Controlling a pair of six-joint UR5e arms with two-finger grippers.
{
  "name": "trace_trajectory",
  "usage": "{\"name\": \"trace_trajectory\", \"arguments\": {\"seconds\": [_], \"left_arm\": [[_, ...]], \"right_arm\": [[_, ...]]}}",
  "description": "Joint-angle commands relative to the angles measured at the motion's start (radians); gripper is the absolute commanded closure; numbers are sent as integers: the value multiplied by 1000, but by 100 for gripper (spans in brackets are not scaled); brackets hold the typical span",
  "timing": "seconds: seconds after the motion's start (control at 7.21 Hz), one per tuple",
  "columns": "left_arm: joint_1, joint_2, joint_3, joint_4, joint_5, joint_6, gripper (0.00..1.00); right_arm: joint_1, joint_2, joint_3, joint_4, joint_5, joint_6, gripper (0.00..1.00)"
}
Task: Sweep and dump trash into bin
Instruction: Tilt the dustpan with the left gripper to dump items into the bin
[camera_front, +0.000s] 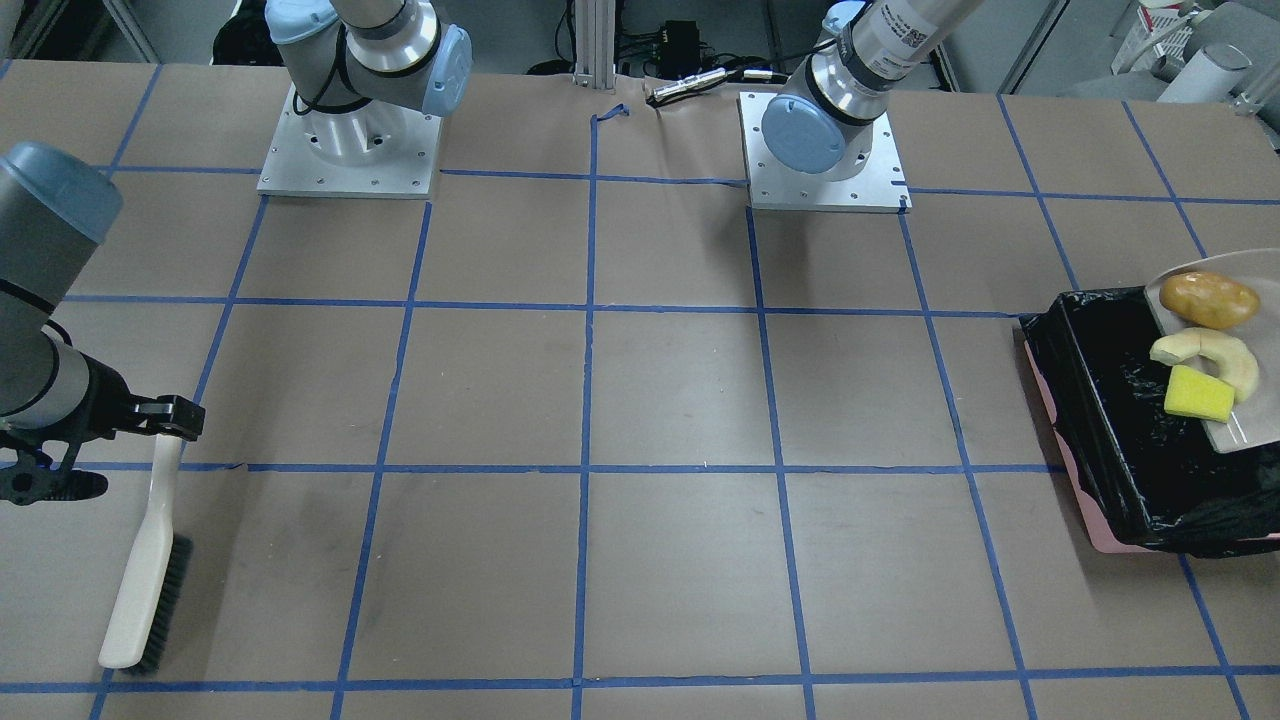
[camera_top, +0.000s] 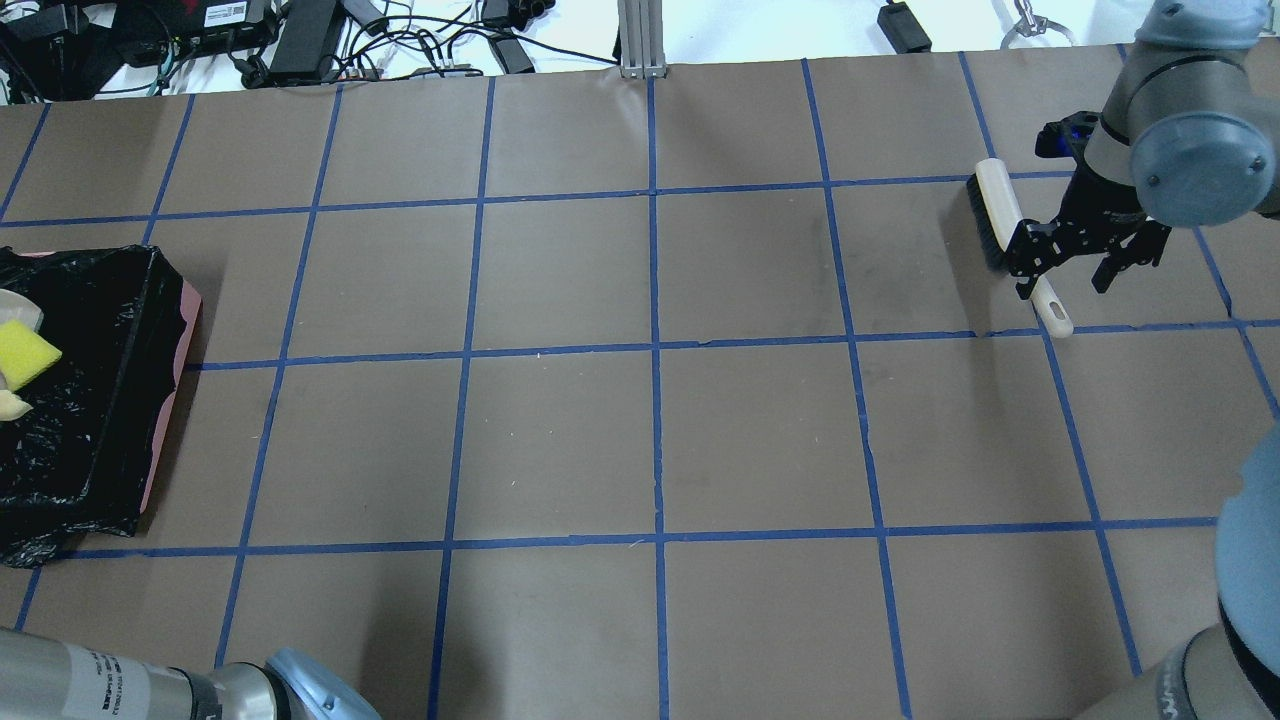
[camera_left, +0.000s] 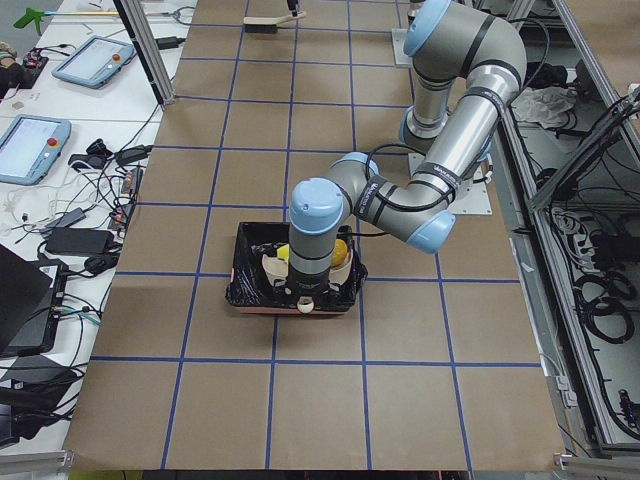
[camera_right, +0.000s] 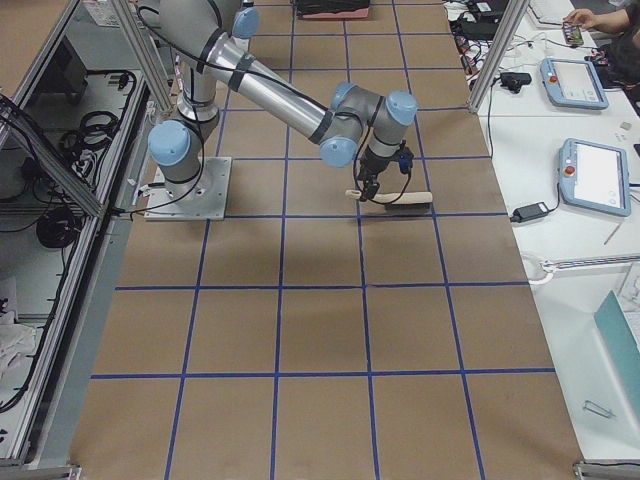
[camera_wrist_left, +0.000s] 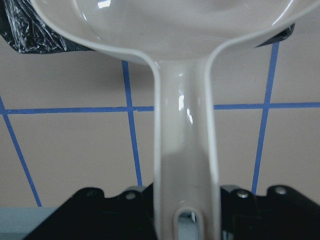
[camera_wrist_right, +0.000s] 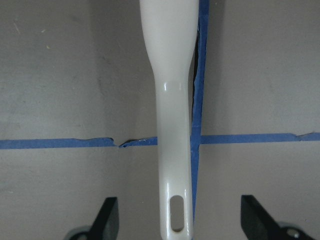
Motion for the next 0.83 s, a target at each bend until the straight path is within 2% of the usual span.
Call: {"name": "trace_trajectory", "arguments": {"seconds": [0.0,0.14,0.28,0.56,0.69], "left_arm": [[-34,2,0,63,45,-3,100],[-44,0,0,66,72,-14,100],[-66,2,-3,77,112,-20,100],[-77,1,-5,78,120,-20,100],[-77,5,-5,77,111,-19,100]], "right_arm": [[11,-85,0,21,87,3,0],[25,-129,-6,88,104,3,0],[54,-199,-9,105,104,6,0],[142,-264,-11,130,103,36,0],[179,-300,-11,133,103,132,0]]}}
